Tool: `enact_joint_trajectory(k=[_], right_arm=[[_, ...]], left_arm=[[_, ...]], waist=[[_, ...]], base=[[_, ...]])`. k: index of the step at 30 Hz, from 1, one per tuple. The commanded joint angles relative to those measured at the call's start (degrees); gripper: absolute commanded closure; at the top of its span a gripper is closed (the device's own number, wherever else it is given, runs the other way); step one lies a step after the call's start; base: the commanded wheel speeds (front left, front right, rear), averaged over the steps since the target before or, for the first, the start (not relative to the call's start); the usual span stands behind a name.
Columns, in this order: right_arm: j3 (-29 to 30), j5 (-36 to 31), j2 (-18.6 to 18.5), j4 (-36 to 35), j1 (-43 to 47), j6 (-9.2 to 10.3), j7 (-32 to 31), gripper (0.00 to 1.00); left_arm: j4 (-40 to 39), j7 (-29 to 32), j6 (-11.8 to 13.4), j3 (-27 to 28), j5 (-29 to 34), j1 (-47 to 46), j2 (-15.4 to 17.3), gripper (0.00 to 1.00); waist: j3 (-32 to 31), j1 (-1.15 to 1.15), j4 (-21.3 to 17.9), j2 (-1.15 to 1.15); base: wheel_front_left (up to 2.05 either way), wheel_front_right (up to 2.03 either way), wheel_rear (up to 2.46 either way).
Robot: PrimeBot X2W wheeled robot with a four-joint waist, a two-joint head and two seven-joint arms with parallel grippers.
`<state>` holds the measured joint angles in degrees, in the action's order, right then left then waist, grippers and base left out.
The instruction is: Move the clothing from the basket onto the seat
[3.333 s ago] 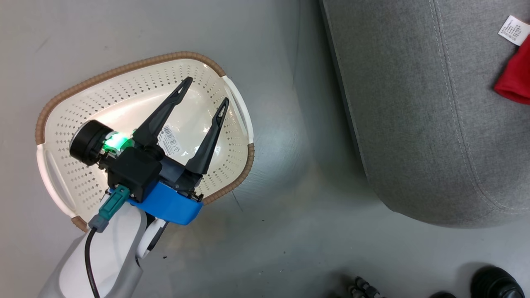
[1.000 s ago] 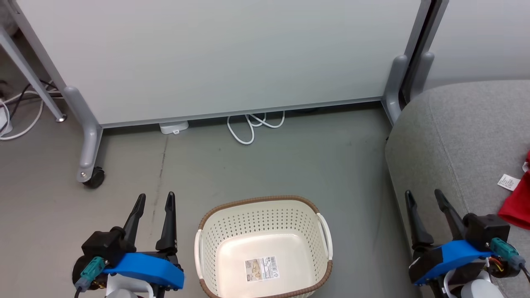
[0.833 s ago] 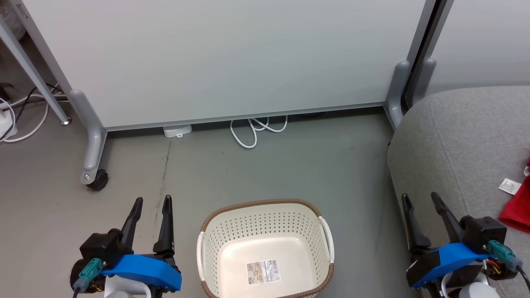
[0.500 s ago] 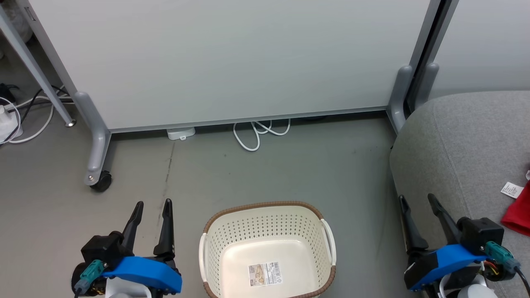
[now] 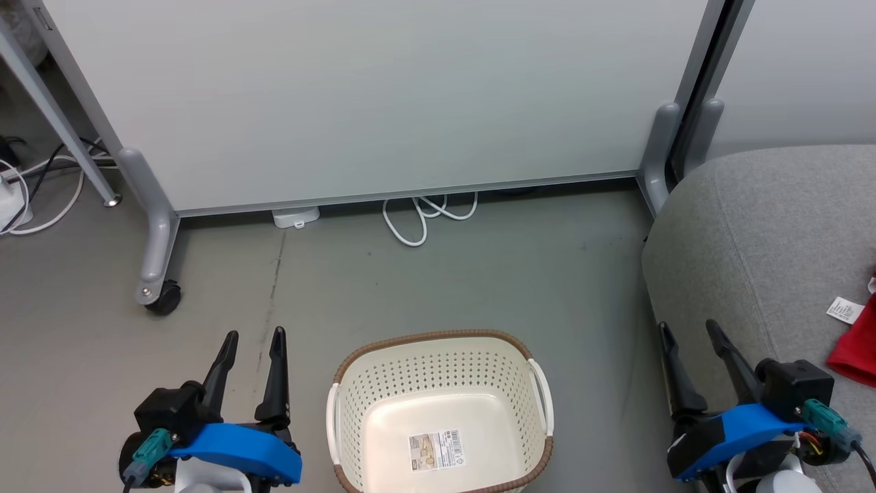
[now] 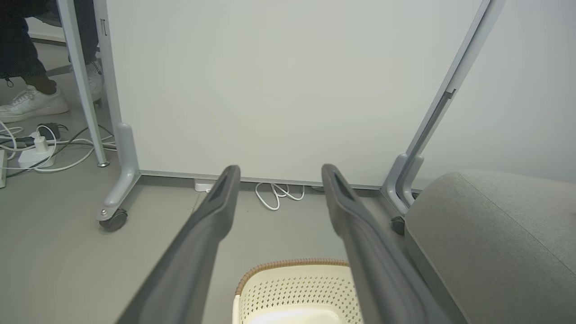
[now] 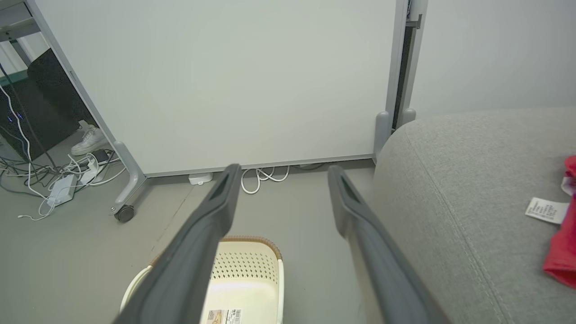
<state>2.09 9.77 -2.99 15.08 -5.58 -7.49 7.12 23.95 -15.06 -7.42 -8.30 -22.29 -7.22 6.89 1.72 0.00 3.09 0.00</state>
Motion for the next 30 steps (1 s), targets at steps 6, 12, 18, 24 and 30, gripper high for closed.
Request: enact_joint_trajectory(k=[6,12,18,24,30], right_arm=[[0.1,0.4,0.0,0.1,0.2,0.00,-0.1,1.00],[0.2,1.4,0.1,3.0,1.1,0.00,-0.5,1.00],[0.7,8.2,0.1,2.7,0.8,0.00,-1.8,1.00],[1.0,14.5,0.1,2.2,0.7,0.00,-2.7,1.00],[1.2,20.5,0.1,1.8,0.6,0.00,-3.6,1.00]], left_arm=[[-0.2,0.0,0.0,-0.2,-0.2,0.2,-0.1,1.00],[2.2,0.6,0.0,-0.1,-1.3,2.9,-0.7,1.00],[1.1,2.4,0.0,1.2,-7.0,2.7,-1.0,1.00],[0.1,4.0,0.0,2.4,-12.4,2.5,-1.2,1.00],[-0.8,5.5,0.0,3.5,-17.4,2.3,-1.4,1.00]], waist=[[-0.1,0.00,-0.2,0.00],[-0.2,0.00,-0.3,0.00],[-0.2,0.00,-0.4,0.00],[-0.3,0.00,-0.5,0.00],[-0.4,0.00,-0.7,0.00]], base=[[0.00,0.00,0.00],[0.00,0.00,0.00],[0.00,0.00,0.00],[0.00,0.00,0.00],[0.00,0.00,0.00]])
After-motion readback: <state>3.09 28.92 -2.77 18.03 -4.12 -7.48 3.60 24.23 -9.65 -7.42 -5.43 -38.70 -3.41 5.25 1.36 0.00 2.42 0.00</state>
